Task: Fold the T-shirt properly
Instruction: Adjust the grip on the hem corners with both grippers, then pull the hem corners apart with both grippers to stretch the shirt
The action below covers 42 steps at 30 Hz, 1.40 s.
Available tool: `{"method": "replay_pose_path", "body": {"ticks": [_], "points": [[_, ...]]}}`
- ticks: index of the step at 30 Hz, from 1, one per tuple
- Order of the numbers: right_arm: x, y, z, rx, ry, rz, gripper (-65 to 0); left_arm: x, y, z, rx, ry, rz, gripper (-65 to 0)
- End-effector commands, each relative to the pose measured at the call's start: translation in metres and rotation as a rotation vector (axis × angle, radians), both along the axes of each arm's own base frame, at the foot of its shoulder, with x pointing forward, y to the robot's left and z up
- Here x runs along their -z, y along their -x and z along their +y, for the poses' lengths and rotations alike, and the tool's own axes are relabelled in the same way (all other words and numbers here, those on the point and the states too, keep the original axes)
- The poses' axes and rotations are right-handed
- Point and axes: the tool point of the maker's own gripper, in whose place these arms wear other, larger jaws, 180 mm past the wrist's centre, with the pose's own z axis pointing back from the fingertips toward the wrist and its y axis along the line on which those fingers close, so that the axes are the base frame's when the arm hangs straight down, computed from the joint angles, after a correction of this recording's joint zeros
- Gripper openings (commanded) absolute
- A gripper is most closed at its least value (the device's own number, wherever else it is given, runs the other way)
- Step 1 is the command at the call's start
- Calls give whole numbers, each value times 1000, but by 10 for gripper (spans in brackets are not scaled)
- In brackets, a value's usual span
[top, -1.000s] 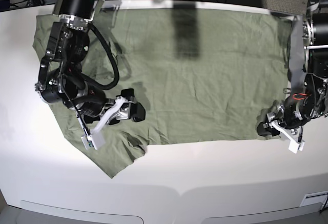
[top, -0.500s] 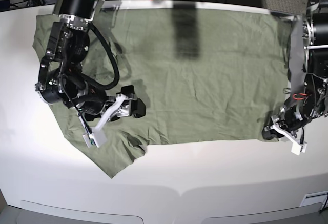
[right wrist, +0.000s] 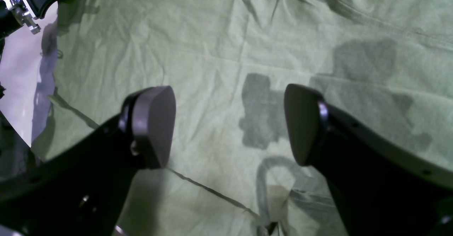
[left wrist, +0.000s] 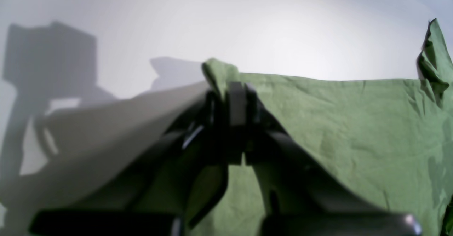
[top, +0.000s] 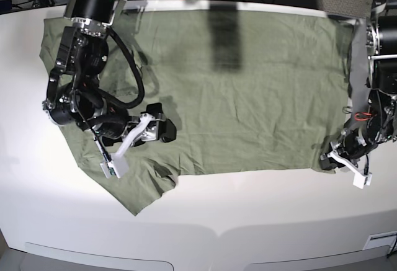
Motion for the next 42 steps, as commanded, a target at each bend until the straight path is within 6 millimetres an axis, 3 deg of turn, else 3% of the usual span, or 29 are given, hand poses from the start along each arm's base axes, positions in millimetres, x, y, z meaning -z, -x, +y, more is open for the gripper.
{"method": "replay_pose_path", "body": {"ticks": [1,21,26,33,42], "points": [[-17,-9,2,-11,-15,-61,-175,-24,-17,8,-19,2,-73,-648],[-19,-15,-2,3,9,-80,-175,-27,-20,10,-29,0,-96,-650],[-25,-37,-31,95,165,-150,-175,-27,-20,10,-29,0,-97,-650],[-52,-67,-74,216,278,-201,-175,-27,-20,10,-29,0,-97,-650],[-26,-98,-143,288,347,-59,-175,-28,-20,10,-29,0,-97,-650]]}}
